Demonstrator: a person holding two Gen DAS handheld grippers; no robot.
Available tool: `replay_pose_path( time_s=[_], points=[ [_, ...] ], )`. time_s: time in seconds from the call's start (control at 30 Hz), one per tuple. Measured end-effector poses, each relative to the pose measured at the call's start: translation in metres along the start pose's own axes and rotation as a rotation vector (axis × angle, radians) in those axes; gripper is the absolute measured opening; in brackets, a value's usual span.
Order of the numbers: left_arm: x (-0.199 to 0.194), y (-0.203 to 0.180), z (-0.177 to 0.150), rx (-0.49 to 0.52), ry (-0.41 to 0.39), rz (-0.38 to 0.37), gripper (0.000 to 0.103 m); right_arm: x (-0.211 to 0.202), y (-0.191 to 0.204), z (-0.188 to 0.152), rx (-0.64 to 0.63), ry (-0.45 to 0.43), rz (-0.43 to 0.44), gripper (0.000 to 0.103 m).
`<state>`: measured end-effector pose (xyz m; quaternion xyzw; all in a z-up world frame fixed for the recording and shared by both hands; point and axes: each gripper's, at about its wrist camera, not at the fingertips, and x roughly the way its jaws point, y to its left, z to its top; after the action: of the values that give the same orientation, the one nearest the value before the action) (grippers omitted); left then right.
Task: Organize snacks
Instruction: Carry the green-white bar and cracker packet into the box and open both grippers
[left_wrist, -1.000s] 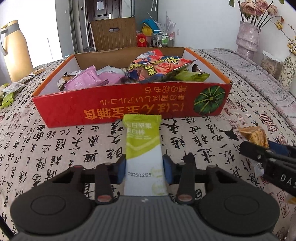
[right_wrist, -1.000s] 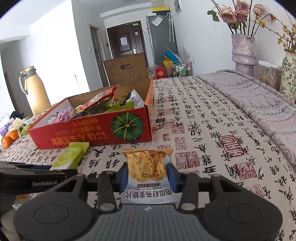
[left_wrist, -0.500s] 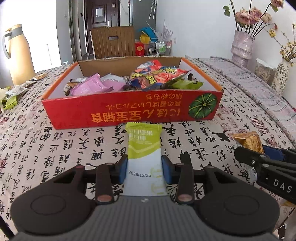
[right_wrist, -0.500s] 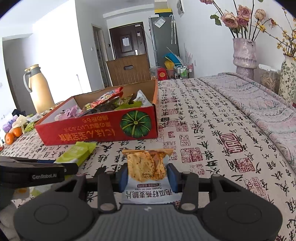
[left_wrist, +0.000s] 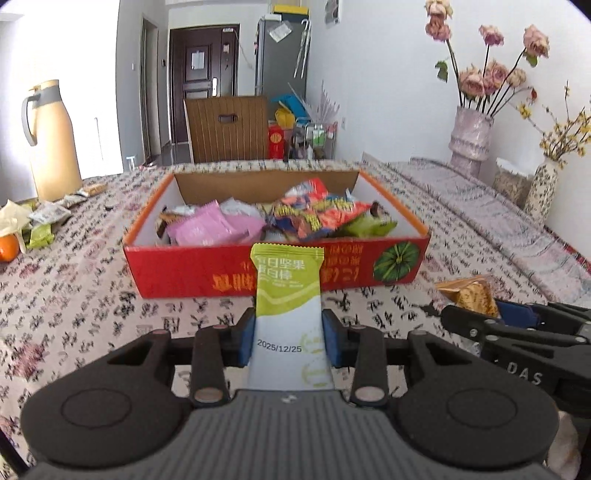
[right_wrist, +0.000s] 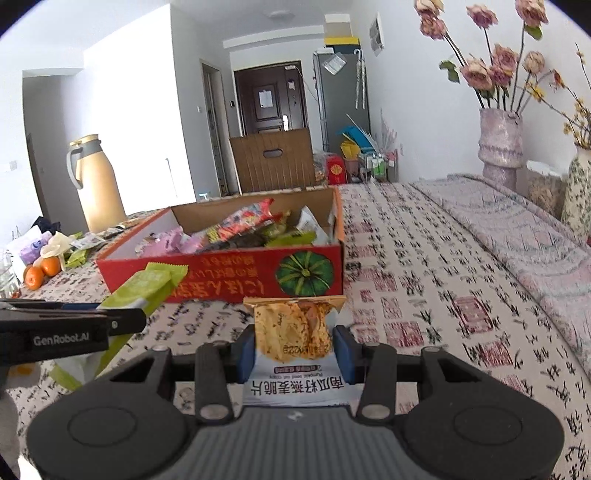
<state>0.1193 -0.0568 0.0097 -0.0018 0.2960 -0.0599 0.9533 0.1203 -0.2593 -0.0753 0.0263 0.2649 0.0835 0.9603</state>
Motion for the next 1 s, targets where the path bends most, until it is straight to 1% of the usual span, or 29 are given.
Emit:
replay_pose_path(
  time_s=[0.2, 0.47, 0.7, 0.87, 0.9, 1.0],
  points=[
    [-0.004, 0.01, 0.022, -0.001, -0.059, 0.007, 0.038, 0.007, 0.014, 0.019, -0.027, -0.034, 0.014, 0.043],
    [0.012, 0.026, 0.054, -0.007, -0.103, 0.023, 0.038, 0.034, 0.03, 0.054, -0.047, -0.078, 0.027, 0.043],
    [0.038, 0.035, 0.078, -0.016, -0.123, 0.033, 0.038, 0.068, 0.038, 0.085, -0.05, -0.106, 0.028, 0.043],
    [0.062, 0.043, 0.093, -0.027, -0.132, 0.066, 0.038, 0.096, 0.039, 0.105, -0.038, -0.114, 0.017, 0.043],
    [0.069, 0.043, 0.095, -0.027, -0.133, 0.079, 0.038, 0.102, 0.039, 0.108, -0.034, -0.115, 0.015, 0.043],
    [0.088, 0.046, 0.099, -0.041, -0.117, 0.086, 0.038, 0.119, 0.039, 0.116, -0.028, -0.116, 0.005, 0.043]
  ],
)
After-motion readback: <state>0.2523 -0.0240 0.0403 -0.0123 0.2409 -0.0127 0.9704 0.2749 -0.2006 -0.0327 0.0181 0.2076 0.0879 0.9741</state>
